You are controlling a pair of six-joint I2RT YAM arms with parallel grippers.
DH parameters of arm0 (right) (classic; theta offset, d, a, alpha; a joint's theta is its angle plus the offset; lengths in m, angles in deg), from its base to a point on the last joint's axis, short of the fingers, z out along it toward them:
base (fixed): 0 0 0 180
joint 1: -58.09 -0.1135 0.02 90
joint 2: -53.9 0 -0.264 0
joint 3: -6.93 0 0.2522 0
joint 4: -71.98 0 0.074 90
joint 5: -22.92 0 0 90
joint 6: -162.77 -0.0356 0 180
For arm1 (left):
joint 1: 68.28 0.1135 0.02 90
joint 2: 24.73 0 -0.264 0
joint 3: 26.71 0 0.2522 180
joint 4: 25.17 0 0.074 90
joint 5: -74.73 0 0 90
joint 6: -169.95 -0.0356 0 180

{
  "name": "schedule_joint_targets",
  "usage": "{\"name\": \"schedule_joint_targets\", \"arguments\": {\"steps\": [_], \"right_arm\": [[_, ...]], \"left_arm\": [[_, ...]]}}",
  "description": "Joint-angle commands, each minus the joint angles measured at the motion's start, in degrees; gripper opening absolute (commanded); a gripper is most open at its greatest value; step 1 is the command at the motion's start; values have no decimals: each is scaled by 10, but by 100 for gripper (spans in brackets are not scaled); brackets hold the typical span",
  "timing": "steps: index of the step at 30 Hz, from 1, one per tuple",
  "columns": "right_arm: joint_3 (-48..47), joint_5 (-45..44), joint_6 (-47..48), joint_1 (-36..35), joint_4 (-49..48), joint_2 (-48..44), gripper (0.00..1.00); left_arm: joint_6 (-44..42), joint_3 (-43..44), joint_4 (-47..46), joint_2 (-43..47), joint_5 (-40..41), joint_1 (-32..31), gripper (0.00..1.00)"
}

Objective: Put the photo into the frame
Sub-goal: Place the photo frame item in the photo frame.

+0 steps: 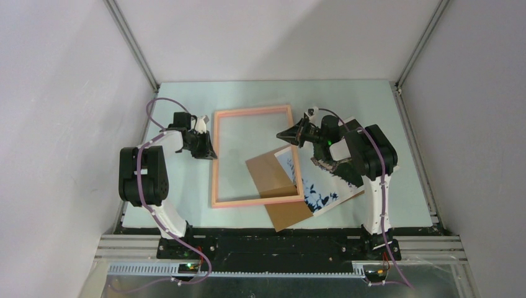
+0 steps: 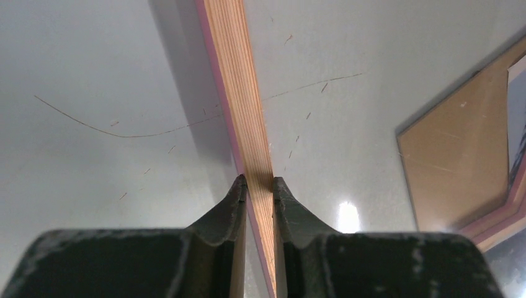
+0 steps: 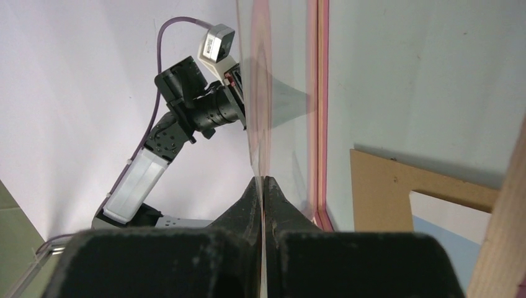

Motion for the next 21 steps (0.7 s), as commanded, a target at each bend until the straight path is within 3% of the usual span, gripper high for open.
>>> {"name": "schedule_joint_targets", "arguments": {"steps": [1, 21], "right_arm": [[-3, 4, 25, 4, -24, 13, 0], [-3, 1, 51, -3, -8, 28, 0]], "left_arm": [[-2, -1, -3, -5, -25, -4, 8], [-2, -2, -2, -4, -26, -4, 8]]}}
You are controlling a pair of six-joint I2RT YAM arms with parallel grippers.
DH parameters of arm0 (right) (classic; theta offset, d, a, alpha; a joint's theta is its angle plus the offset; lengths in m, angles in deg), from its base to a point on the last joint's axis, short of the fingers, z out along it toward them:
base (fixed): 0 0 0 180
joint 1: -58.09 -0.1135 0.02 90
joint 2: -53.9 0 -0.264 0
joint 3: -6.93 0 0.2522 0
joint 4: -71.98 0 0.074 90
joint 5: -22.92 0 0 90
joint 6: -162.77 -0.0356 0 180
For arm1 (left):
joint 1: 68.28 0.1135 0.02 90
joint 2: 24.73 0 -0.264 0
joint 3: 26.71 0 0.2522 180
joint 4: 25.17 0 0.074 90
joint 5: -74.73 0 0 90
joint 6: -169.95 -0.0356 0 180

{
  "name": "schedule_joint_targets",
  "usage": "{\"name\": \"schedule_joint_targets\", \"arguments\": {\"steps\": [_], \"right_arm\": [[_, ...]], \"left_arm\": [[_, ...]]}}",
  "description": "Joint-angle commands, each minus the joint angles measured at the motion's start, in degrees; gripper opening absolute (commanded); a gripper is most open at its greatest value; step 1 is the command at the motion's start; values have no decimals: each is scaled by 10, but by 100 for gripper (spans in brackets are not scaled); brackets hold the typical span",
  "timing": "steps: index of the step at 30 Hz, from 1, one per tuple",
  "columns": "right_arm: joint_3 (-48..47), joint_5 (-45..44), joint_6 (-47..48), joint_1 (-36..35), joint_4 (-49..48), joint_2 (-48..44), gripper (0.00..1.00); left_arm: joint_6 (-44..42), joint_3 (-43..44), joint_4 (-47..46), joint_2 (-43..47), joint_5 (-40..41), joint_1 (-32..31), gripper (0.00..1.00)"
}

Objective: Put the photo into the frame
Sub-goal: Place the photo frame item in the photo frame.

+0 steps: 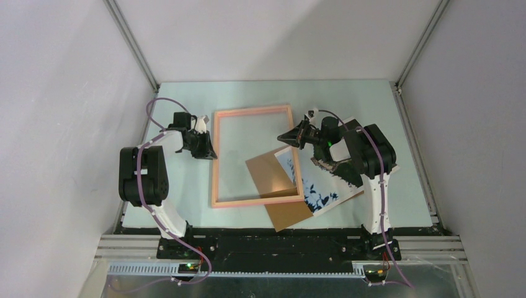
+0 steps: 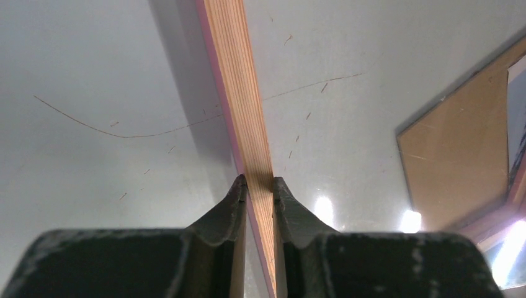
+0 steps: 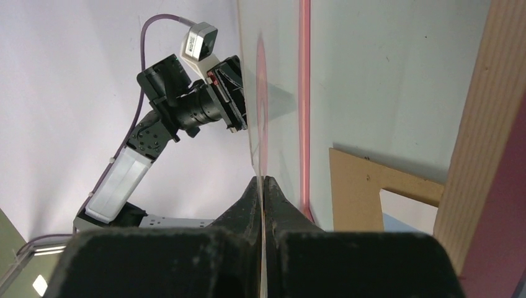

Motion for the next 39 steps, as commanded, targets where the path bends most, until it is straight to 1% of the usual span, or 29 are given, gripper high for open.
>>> {"name": "schedule_joint_targets", "arguments": {"steps": [1, 7, 15, 21, 39], "right_arm": [[-3, -4, 18, -9, -12, 9, 0], [-6, -3, 38, -11, 3, 13, 0], [-22, 4, 91, -12, 53, 13, 0], [-33, 8, 113, -12, 76, 18, 0], [-45, 6, 140, -13, 101, 14, 0]], "left_arm": [[-2, -2, -1, -4, -26, -3, 8], [-2, -3, -2, -4, -28, -4, 8], [-1, -2, -2, -5, -30, -4, 8], [-1, -3, -2, -5, -31, -4, 8], [-1, -2, -2, -6, -32, -4, 9]]}}
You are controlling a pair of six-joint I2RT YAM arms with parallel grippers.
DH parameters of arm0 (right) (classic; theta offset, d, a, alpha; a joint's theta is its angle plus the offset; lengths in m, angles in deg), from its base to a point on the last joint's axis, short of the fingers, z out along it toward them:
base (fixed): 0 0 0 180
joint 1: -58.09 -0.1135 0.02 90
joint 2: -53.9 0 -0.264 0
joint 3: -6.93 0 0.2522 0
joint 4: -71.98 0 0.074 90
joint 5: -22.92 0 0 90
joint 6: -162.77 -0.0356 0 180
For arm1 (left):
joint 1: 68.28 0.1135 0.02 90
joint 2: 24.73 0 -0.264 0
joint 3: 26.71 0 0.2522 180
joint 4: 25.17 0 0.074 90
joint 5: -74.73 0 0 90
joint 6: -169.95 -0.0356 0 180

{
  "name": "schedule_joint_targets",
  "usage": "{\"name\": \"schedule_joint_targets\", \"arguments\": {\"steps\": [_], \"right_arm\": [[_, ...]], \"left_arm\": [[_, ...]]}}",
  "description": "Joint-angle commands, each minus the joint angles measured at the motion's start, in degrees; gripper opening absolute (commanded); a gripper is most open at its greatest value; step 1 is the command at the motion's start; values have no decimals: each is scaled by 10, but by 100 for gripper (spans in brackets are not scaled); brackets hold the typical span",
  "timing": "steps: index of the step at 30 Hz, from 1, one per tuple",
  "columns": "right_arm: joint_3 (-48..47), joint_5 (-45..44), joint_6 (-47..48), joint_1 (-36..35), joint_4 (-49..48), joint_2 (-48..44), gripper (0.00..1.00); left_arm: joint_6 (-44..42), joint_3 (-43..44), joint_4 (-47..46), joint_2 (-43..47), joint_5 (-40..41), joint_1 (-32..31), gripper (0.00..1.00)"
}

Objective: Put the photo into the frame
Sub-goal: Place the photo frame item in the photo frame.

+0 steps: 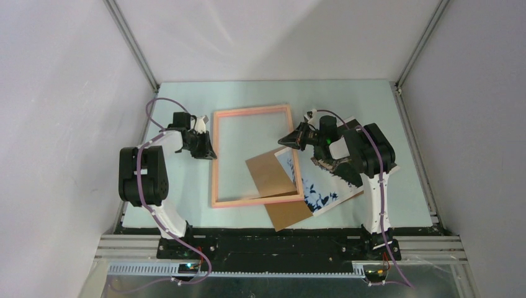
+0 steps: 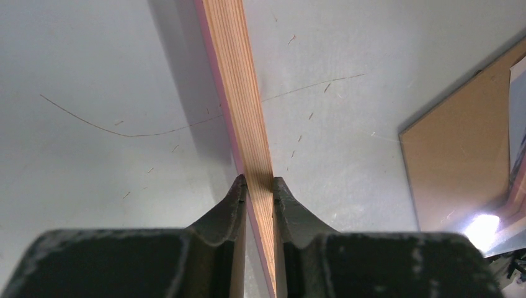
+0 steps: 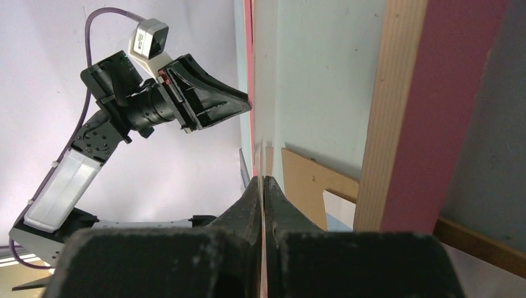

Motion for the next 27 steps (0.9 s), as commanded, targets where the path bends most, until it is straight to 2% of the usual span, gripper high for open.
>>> {"name": "schedule_joint_targets", "arguments": {"steps": [1, 27], "right_arm": [[-22, 6, 19, -16, -3, 4, 0], [-26, 7, 66, -11, 2, -15, 1]], "left_arm": [[-1, -2, -2, -6, -32, -6, 9], [-3, -3, -2, -6, -31, -6, 9]]}}
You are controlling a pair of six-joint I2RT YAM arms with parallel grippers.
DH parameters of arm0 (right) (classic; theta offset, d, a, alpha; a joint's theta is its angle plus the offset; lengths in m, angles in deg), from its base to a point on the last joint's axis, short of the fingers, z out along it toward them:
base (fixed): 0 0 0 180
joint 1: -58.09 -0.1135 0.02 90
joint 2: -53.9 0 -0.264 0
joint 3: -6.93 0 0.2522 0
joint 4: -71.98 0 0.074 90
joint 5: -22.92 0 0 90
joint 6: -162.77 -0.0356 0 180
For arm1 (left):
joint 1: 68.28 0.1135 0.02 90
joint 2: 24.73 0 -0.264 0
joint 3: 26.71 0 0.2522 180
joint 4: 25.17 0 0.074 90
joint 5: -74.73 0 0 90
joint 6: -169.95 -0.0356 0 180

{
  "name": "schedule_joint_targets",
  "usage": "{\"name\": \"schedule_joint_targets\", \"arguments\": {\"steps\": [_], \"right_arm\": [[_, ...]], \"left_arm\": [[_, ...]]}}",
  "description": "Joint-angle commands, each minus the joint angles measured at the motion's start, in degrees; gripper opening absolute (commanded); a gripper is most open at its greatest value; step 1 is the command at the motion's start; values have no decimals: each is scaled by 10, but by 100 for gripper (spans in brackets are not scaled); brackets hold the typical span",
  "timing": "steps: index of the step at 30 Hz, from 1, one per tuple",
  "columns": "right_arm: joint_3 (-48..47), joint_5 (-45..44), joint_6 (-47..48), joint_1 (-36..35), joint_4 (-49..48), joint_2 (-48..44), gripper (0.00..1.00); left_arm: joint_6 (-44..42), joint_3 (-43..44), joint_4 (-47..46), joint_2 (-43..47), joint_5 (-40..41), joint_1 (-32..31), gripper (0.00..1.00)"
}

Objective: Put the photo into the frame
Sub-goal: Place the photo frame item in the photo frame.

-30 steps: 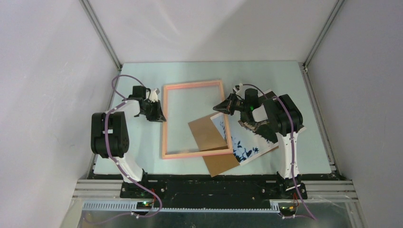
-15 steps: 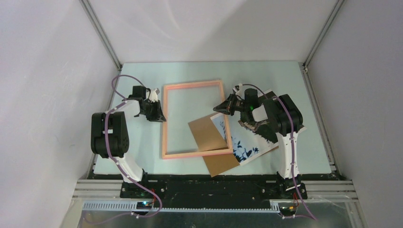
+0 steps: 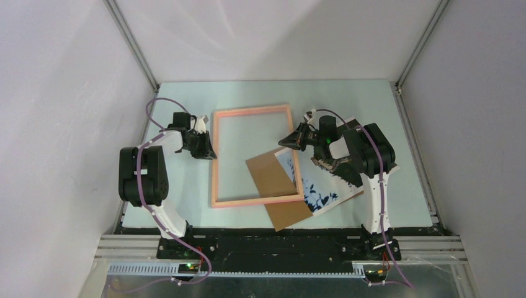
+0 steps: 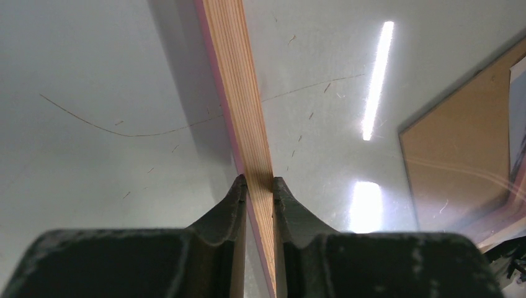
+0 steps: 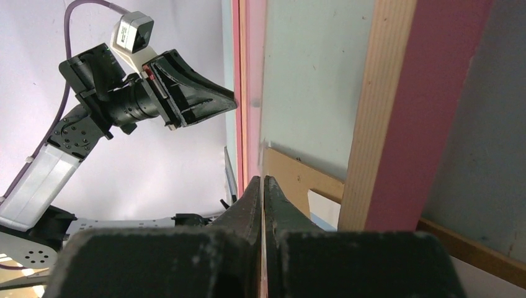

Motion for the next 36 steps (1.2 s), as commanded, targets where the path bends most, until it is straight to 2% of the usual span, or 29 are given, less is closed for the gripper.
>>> {"name": "schedule_joint_targets", "arguments": {"steps": [1, 16, 31, 36], "right_arm": [[-24, 8, 19, -11, -23, -15, 2], [-29, 2, 52, -10, 1, -24, 1], [-43, -15, 93, -13, 69, -30, 19], [-43, -22, 111, -12, 93, -37, 21]], "left_arm": [[-3, -3, -1, -5, -31, -6, 9], [-2, -4, -1, -1, -30, -6, 10], [0, -2, -1, 6, -25, -6, 25], [0, -2, -1, 9, -21, -6, 32]]}}
